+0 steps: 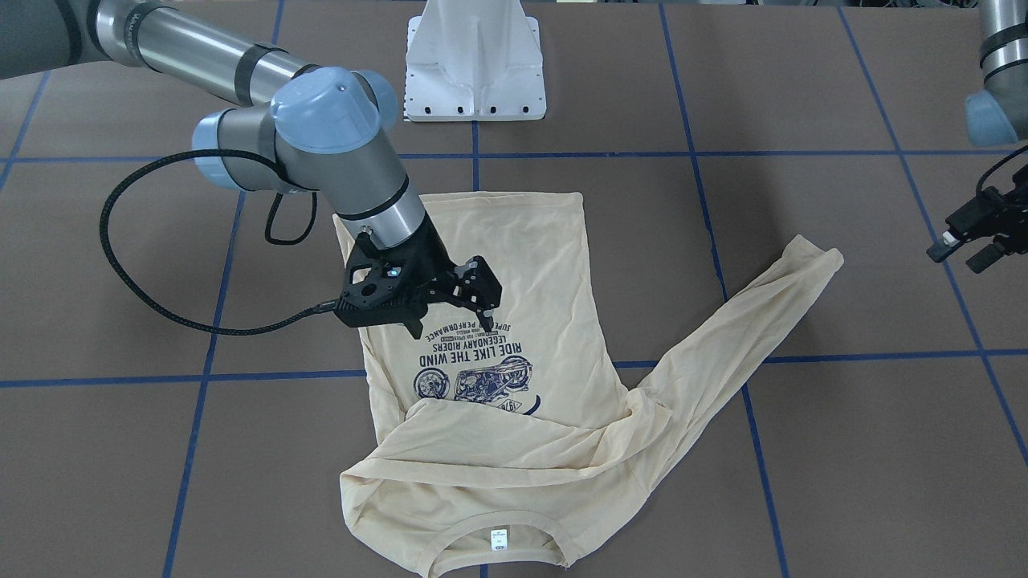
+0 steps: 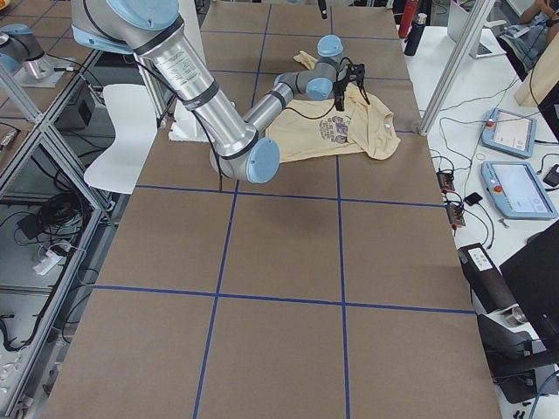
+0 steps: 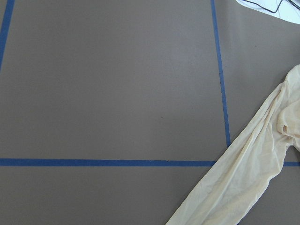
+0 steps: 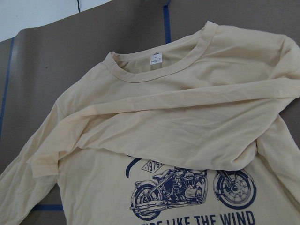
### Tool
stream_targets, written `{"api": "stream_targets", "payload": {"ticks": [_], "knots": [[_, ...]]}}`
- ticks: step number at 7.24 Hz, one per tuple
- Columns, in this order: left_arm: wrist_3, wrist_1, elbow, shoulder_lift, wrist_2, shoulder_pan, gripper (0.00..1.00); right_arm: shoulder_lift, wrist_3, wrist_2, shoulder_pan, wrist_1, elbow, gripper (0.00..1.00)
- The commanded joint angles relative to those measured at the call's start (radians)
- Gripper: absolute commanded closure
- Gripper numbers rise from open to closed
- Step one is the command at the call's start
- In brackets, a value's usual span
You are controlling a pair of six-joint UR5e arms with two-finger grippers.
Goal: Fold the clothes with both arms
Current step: 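Withdraw the right gripper back over the shirt toward its own side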
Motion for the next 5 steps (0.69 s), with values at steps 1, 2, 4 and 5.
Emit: {"api": "stream_targets", "payload": {"ticks": [1,2,4,5], "knots": [[-0.127,-0.065,0.009,0.006,0.151,0.135,0.00,-0.072,0.000,0.024,0.006,0.000,0.085,0.01],[-0.141,-0.065,0.019,0.006,0.217,0.200,0.00,-0.074,0.000,0.024,0.007,0.000,0.087,0.01],[-0.149,-0.070,0.065,0.006,0.271,0.283,0.00,-0.075,0.000,0.029,0.007,0.000,0.087,0.01],[-0.147,-0.067,0.078,0.006,0.273,0.315,0.00,-0.075,0.000,0.029,0.007,0.000,0.087,0.01]]}}
